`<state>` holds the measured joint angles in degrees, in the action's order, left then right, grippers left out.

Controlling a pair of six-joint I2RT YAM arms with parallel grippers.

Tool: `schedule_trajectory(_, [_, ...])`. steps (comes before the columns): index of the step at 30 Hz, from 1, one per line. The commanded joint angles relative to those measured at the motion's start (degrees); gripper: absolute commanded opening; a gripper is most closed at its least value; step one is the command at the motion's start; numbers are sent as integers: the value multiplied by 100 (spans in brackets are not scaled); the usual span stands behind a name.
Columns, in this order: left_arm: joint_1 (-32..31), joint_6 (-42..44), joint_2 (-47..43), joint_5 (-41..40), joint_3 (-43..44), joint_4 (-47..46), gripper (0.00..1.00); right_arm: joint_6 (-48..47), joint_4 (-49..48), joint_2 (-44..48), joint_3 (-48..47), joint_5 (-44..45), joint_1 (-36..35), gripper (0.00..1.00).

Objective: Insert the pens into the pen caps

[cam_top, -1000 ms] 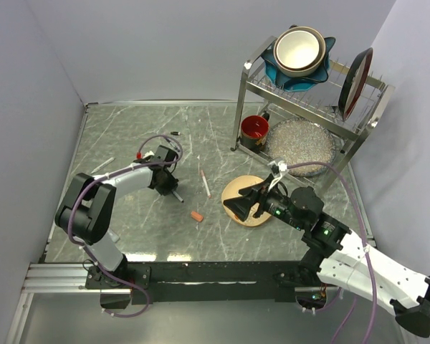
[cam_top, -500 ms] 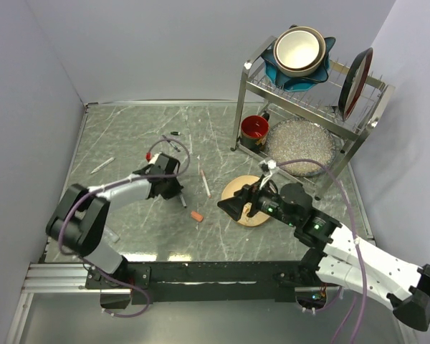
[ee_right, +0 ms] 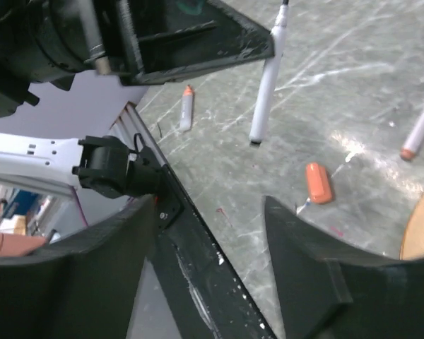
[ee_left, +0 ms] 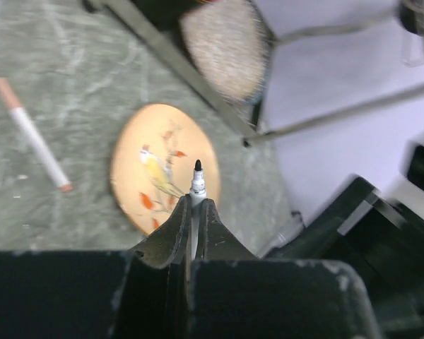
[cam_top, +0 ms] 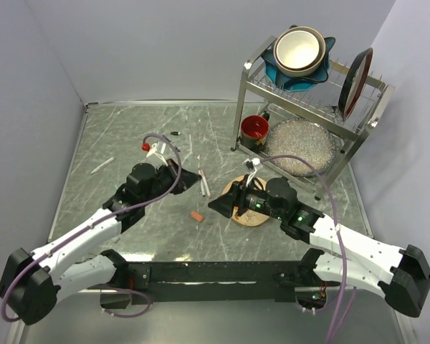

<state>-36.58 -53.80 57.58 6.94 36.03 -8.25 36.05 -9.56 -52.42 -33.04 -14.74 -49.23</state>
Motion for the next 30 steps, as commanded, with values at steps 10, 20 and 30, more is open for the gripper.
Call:
schedule_trajectory(10, [-86,-201,-959,1195,-571,-1144,1,736,-1425,-760,-203,-503,10,54])
schedule_trajectory(20, [-104,-131,-1021,1617,-773,-1407,1,903,-1768,-910,-203,-600,1,41])
schedule_trajectory(30, [-113,18,-766,1697,-546,-1312,6,939,-2067,-1007,-71,-987,1,0])
